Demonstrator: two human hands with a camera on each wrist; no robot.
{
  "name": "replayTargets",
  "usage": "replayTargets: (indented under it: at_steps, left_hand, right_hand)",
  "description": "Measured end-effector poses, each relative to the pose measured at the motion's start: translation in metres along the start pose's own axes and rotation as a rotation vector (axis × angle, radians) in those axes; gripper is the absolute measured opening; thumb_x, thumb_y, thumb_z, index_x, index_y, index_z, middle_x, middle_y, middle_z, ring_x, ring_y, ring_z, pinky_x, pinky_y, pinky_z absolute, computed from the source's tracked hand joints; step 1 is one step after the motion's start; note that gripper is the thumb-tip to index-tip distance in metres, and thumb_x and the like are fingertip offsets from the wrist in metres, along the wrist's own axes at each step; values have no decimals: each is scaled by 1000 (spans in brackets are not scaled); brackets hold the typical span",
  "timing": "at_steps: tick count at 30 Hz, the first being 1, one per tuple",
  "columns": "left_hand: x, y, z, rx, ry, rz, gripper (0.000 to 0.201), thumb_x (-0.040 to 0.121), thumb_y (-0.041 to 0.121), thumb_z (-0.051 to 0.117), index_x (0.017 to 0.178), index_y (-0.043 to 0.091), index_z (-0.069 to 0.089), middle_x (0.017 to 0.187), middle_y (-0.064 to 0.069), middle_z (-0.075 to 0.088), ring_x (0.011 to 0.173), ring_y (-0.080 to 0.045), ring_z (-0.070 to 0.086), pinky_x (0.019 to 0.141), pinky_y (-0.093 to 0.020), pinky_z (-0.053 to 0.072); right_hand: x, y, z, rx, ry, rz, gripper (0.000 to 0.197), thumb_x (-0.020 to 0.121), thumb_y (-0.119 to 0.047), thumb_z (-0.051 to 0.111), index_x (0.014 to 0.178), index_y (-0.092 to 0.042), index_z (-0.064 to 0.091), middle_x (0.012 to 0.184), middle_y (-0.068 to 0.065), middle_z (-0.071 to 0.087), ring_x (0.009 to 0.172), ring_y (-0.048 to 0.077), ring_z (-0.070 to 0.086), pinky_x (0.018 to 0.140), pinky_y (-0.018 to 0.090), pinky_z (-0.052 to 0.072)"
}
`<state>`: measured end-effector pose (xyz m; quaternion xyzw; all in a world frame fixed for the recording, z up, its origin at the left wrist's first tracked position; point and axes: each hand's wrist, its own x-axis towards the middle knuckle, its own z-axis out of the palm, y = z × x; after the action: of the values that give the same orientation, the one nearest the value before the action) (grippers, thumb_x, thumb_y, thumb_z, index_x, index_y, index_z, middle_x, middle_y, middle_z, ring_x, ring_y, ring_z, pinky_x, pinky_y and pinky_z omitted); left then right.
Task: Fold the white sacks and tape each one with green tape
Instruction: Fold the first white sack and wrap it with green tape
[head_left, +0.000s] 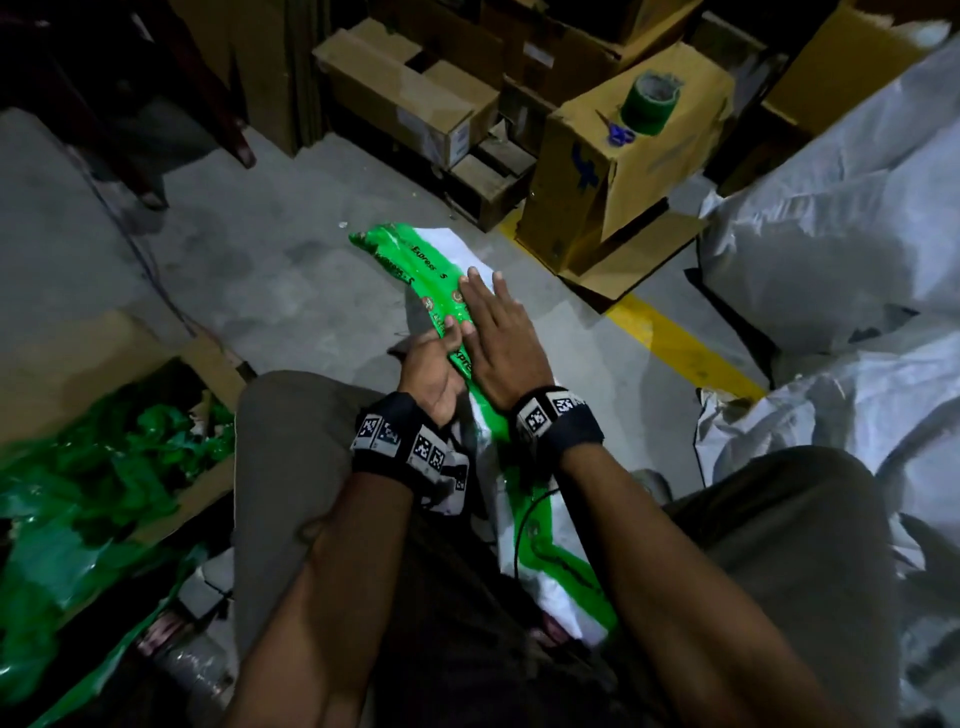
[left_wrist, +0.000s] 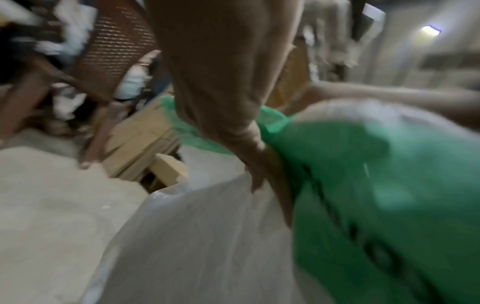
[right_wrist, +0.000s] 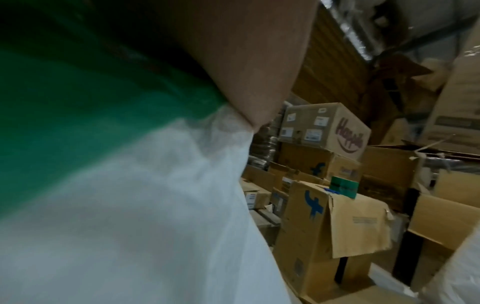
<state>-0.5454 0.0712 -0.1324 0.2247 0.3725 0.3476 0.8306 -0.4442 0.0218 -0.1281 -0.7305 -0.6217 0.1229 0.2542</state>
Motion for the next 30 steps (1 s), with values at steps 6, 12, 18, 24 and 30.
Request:
replayTargets:
  at_steps: [6,12,18,24,30]
  left_hand:
    - [-3,2,-6,-66,-14,-18,30,108,12,32,120,8,60,104,-3,76,94,-14,72,76,-27,58]
    - [-4,7,-1,-4,-56,-2,30,109,16,34,121,12,60,106,-2,76,95,-15,73,77,-29,59]
    - [-2,4,3,101,29,9,33,105,17,47,131,1,58,114,-12,72,96,-23,72,83,-37,56]
    - [-12,2,13,113,-68,-5,27,104,13,45,123,5,62,105,-5,75,95,-19,72,78,-35,58]
    - [-13,-2,8,134,-43,-37,27,104,16,46,120,3,64,107,-12,74,94,-27,72,92,-45,56]
  right_hand:
    - [-27,8,10,88,-94,-34,53,107,-32,31,159,-22,24,166,-3,20,155,16,8,124,45,10]
    - [-3,8,-16,79,-220,-50,57,108,-39,35,160,-28,14,168,-7,7,154,13,-3,123,38,-5]
    - [-38,11,-12,34,-186,-63,56,109,-35,30,161,-24,11,168,-8,5,154,10,-6,122,40,-10]
    - [-7,8,-22,6,-96,-25,54,110,-38,23,161,-26,9,168,-9,4,154,12,-4,125,47,-4]
    - [-50,12,-15,48,-139,-22,78,100,-51,50,161,-22,11,168,-3,7,155,16,-3,125,47,-2]
